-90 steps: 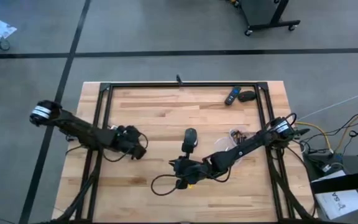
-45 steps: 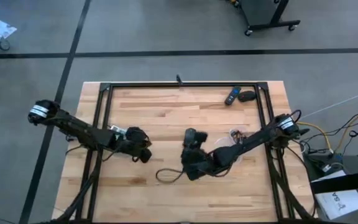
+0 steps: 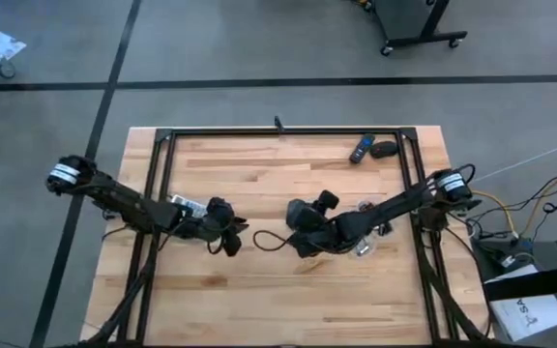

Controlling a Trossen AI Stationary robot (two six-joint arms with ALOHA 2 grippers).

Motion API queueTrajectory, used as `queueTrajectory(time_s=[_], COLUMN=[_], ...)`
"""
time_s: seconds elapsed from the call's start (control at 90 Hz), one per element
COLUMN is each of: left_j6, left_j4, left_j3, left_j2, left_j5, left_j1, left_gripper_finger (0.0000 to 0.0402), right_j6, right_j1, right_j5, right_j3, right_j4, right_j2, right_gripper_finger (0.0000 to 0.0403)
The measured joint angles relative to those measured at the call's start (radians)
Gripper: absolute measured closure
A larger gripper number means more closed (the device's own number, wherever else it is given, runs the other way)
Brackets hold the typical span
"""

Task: Insert battery
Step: Open the black/white mouse battery compartment

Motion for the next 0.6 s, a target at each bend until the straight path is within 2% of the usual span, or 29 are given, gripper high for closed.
queueTrajectory(time_s=[0.144,0.267,0.4,0.6], left_j6=[0.028,0.033,0.03,0.029], left_j4=[0.058,0.06,0.053,0.055], left_j3=[0.0,0.0,0.0,0.0], left_j2=[0.001,0.0,-0.001,-0.002], left_j5=[0.0,0.0,0.0,0.0], left_j1=[-0.001,-0.001,-0.001,-0.001], left_gripper_finger=[0.0244,0.0209,0.0185,0.0168], right_j6=[0.072,0.166,0.254,0.335], right_j1=[-0.021,-0.034,-0.039,-0.043], right_j5=[-0.022,-0.012,0.006,0.008], right_j3=[-0.065,-0.12,-0.147,-0.155], right_j4=[0.129,0.188,0.199,0.196], right_j2=[0.0,0.001,0.001,0.001], right_gripper_finger=[0.0104,0.0073,0.0063,0.007])
